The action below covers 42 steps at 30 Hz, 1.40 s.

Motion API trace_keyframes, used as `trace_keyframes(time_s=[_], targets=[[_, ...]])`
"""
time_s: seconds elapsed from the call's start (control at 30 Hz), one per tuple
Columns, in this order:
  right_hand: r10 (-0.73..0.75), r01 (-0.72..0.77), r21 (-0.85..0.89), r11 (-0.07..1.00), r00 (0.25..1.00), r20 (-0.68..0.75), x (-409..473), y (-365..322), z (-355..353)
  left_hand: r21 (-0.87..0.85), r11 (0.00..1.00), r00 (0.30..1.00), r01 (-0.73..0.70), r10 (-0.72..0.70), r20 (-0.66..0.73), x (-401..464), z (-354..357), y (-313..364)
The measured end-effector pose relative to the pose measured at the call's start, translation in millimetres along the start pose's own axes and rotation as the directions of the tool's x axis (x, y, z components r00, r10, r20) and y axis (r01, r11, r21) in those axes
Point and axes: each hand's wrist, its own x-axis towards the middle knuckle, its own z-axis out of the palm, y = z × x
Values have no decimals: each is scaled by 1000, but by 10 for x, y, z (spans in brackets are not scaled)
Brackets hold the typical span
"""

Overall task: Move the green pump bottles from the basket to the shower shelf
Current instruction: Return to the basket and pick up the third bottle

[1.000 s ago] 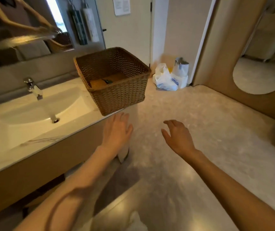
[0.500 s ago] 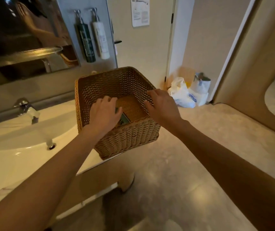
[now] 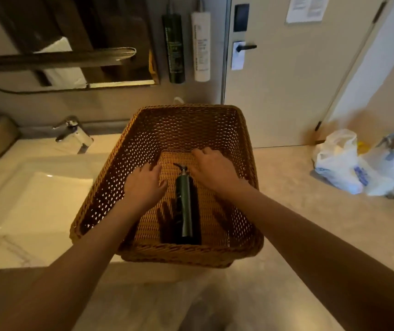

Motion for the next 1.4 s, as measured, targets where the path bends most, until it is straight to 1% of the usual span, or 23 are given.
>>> trace_keyframes(time_s=[0.1,0.17,0.27,0.33,0.4,0.47,0.5,0.63,0.73,0.77,0.83,0.9,0.97,1.03,1.1,1.13,1.17,1.2,1.27,1.3,1.33,1.4], targets=[[47,-59,72,996,986,158,239,-18,286,2,997,996,82,-82,29,24,68,-38],[126,-155,88,984,954,273,379,-15,466,5,991,989,133,-134,57,29,107,-69],[244,-304,106,947,892,381,534,-9,657,-14,983,978,181,-179,105,47,121,-134],[287,-389,140,911,839,462,583,-42,764,-88,976,973,198,-185,135,68,116,-189],[309,-480,203,853,780,544,584,-102,859,-229,948,965,223,-181,189,72,90,-230],[343,-555,236,797,739,579,572,-145,953,-400,878,956,262,-181,229,64,58,-265],[361,-580,239,779,727,584,566,-161,1000,-459,844,954,277,-185,236,59,43,-282],[386,-620,235,749,696,606,593,-208,1120,-514,798,944,315,-208,255,74,33,-371],[350,-662,301,687,664,660,631,-196,1077,-557,750,930,356,-229,286,105,56,-424],[325,-661,336,671,670,668,661,-184,1024,-578,730,928,366,-235,290,111,53,-438],[270,-627,425,653,717,643,760,-150,868,-631,673,921,385,-236,311,122,21,-456],[221,-534,517,669,807,547,879,-120,631,-694,590,909,414,-228,349,126,-34,-442],[167,-386,570,725,902,397,989,-107,340,-765,452,889,458,-235,393,115,-129,-388],[96,-242,633,735,962,257,1067,-122,55,-815,288,862,503,-238,448,114,-238,-304],[32,-132,705,697,988,153,1100,-155,-203,-847,99,841,523,-223,493,129,-345,-183],[1,-87,740,667,993,116,1091,-171,-314,-854,-2,835,520,-212,508,140,-390,-119],[-29,-44,774,632,996,80,1074,-184,-416,-860,-81,836,504,-202,510,151,-434,-58],[-62,3,803,596,997,43,1043,-196,-509,-868,-128,846,479,-198,496,155,-474,7],[-128,79,844,531,992,-12,966,-209,-654,-886,-177,860,429,-219,461,138,-537,128],[-154,99,860,501,988,-24,934,-195,-697,-885,-205,856,418,-238,459,118,-561,184],[-173,114,874,473,984,-34,907,-165,-724,-877,-249,846,411,-254,468,96,-564,243],[-206,167,891,421,975,-85,867,-102,-801,-845,-380,837,376,-253,486,85,-561,329]])
